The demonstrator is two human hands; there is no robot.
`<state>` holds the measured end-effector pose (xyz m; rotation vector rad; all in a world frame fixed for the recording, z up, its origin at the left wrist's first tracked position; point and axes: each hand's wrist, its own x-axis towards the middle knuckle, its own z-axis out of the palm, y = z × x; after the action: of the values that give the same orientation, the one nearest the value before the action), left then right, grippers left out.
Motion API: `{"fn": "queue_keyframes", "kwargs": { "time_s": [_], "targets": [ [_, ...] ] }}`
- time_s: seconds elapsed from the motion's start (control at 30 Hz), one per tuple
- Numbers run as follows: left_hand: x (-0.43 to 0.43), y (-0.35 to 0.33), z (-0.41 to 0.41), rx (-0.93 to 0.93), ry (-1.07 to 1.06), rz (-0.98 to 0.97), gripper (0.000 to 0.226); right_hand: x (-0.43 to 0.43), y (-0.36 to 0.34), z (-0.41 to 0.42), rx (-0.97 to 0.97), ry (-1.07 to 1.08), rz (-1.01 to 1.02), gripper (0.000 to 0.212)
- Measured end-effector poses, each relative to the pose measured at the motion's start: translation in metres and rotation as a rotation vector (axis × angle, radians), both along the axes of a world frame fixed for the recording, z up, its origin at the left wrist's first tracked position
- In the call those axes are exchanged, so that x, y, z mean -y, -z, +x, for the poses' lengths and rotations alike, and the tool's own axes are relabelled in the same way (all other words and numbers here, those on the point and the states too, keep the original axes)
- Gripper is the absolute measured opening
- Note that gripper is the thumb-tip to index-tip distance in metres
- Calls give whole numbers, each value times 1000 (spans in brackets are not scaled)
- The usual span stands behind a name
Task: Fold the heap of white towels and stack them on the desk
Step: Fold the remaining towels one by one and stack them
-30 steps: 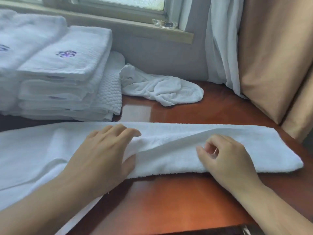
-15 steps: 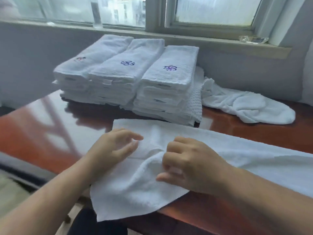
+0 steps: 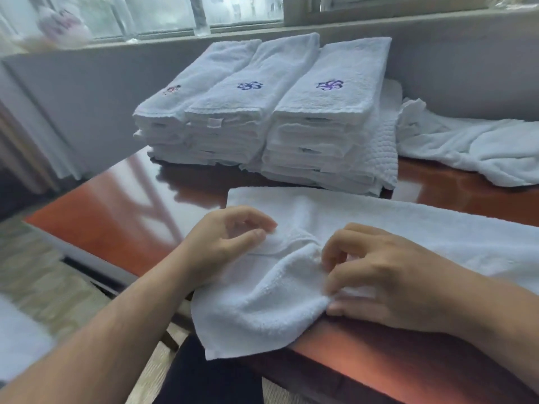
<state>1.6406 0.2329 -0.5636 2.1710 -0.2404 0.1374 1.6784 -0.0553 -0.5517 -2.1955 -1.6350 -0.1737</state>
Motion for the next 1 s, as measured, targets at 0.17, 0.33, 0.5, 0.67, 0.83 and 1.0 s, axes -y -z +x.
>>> {"fn": "queue_keyframes", "kwargs": {
  "time_s": [0.17, 0.33, 0.5, 0.67, 0.83, 1.0],
  "targets": [
    [1, -2, -1, -8, 1, -32, 25, -5, -1, -2, 79, 125, 173, 27],
    [2, -9, -6, -112, 102, -116, 49, -3, -3, 7, 40, 537, 321, 28],
    [1, -11, -10, -123, 149, -89, 82, 0, -3, 23, -229, 691, 372, 16],
    [-3, -4, -11, -1, 110, 92, 74, 1, -1, 26, -225, 746, 426, 16],
    [-11, -3, -5, -64, 74, -15, 82, 7, -2, 33, -216, 804, 494, 18],
    [-4, -3, -2, -19, 1, -77, 31, 9, -2, 32, -241, 707, 480, 16]
  ]
}}
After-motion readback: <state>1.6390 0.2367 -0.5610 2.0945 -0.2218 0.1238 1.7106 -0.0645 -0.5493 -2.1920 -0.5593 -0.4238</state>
